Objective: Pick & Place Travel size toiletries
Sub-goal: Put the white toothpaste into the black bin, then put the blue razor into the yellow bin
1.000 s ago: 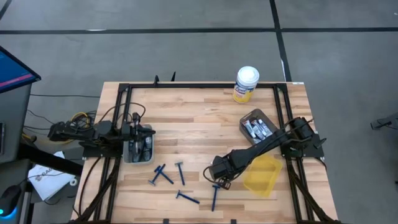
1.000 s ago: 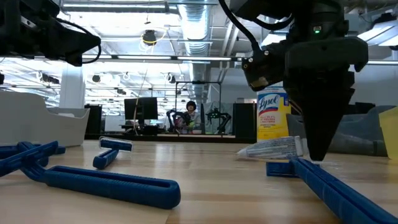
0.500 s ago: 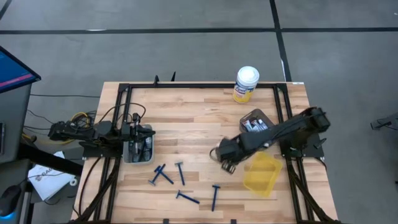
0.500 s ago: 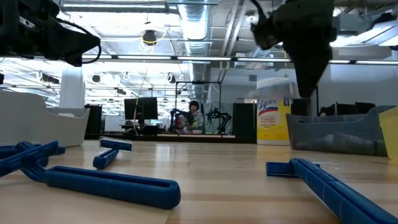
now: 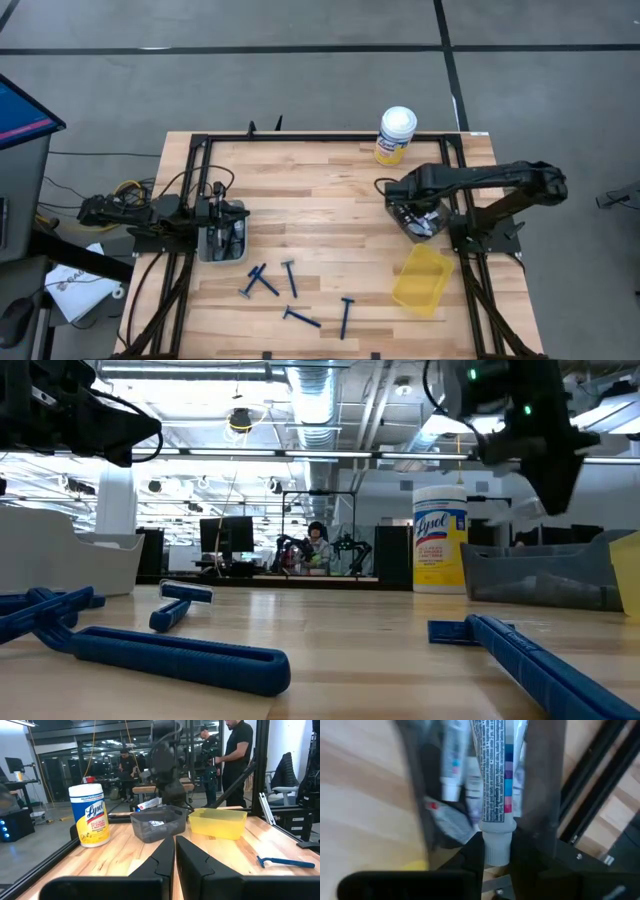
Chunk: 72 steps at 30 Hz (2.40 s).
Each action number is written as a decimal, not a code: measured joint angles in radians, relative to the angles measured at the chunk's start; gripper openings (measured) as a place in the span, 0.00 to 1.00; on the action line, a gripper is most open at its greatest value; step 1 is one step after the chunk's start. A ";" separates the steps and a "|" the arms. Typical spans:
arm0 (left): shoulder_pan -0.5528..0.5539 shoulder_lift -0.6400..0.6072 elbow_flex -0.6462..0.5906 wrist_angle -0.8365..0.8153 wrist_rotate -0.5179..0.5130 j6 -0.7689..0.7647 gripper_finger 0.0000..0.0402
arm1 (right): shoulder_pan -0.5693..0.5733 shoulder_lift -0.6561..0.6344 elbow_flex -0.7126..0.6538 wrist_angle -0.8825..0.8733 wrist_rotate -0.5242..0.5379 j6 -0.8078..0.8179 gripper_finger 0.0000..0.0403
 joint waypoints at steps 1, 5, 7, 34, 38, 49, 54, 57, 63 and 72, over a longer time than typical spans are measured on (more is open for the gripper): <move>0.000 0.000 0.000 0.000 0.000 0.000 0.03 | -0.018 -0.003 -0.021 0.004 0.002 -0.003 0.15; 0.000 0.000 0.000 0.000 0.000 0.000 0.03 | -0.058 0.002 -0.054 0.007 0.007 -0.007 0.25; 0.000 0.000 0.000 0.000 0.000 0.000 0.03 | -0.059 0.005 -0.052 0.014 0.008 -0.025 0.33; 0.000 0.000 0.000 0.016 0.000 0.000 0.03 | 0.366 0.565 0.648 0.302 -0.176 0.264 0.61; 0.000 0.000 0.000 0.021 0.000 0.000 0.03 | 0.429 0.702 0.830 0.206 -0.174 0.356 0.61; 0.000 0.000 0.000 0.031 0.000 0.000 0.03 | 0.567 0.946 1.093 0.179 -0.221 0.653 0.61; 0.000 0.000 0.000 0.032 0.000 0.000 0.03 | 0.593 1.021 1.102 0.209 -0.279 0.722 0.61; 0.000 0.000 0.000 0.032 0.000 0.000 0.03 | 0.596 1.053 1.103 0.208 -0.294 0.738 0.61; 0.000 0.000 0.000 0.034 0.000 0.000 0.03 | 0.591 1.069 1.080 0.239 -0.303 0.737 0.60; 0.000 0.000 0.000 0.039 0.000 0.000 0.03 | 0.580 1.072 1.049 0.247 -0.308 0.723 0.31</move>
